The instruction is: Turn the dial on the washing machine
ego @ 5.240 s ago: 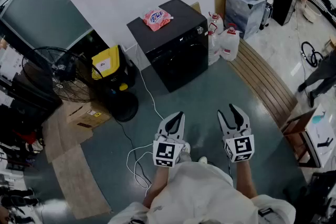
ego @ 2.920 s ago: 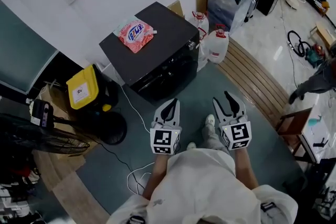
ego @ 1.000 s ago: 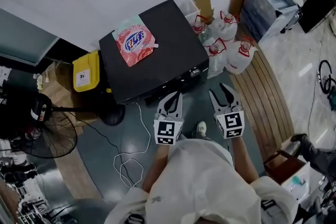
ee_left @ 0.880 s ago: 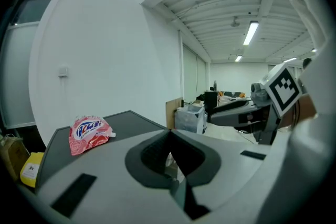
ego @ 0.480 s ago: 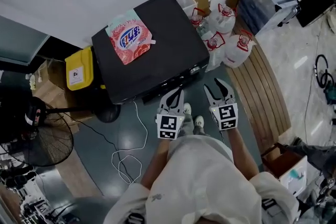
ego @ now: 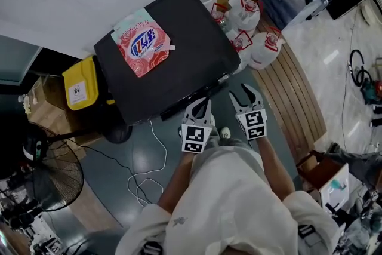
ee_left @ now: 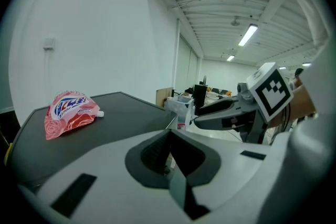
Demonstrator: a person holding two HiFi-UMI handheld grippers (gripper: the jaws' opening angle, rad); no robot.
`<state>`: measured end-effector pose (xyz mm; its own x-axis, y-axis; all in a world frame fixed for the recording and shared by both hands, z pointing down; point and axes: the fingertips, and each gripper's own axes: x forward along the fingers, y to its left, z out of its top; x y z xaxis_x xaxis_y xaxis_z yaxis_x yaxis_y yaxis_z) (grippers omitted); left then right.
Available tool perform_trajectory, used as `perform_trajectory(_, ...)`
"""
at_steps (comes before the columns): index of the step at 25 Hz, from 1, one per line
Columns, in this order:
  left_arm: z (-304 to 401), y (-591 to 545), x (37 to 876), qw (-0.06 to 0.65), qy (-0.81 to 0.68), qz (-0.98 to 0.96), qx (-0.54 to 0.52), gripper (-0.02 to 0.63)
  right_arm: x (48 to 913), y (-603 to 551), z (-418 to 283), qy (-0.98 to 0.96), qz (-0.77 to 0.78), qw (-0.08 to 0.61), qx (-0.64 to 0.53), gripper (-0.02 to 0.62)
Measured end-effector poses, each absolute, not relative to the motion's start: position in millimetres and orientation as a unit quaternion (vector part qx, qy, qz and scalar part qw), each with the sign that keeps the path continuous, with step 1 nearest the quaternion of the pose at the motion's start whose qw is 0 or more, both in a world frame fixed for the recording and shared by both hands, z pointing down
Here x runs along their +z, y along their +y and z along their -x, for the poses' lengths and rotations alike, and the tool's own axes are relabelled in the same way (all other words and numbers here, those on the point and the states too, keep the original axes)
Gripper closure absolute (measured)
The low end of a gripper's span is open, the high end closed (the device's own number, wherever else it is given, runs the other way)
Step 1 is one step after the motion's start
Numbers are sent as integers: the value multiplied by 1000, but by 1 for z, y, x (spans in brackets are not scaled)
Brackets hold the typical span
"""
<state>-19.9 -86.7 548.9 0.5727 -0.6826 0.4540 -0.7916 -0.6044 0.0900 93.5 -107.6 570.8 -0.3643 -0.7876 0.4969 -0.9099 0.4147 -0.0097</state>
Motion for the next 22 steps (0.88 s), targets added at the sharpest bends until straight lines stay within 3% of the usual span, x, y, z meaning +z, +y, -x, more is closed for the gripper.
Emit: perform_trajectory(22,4,-93,595,197,-421,-864,193,594,645,-135,-73,-811,-493,260,175,342)
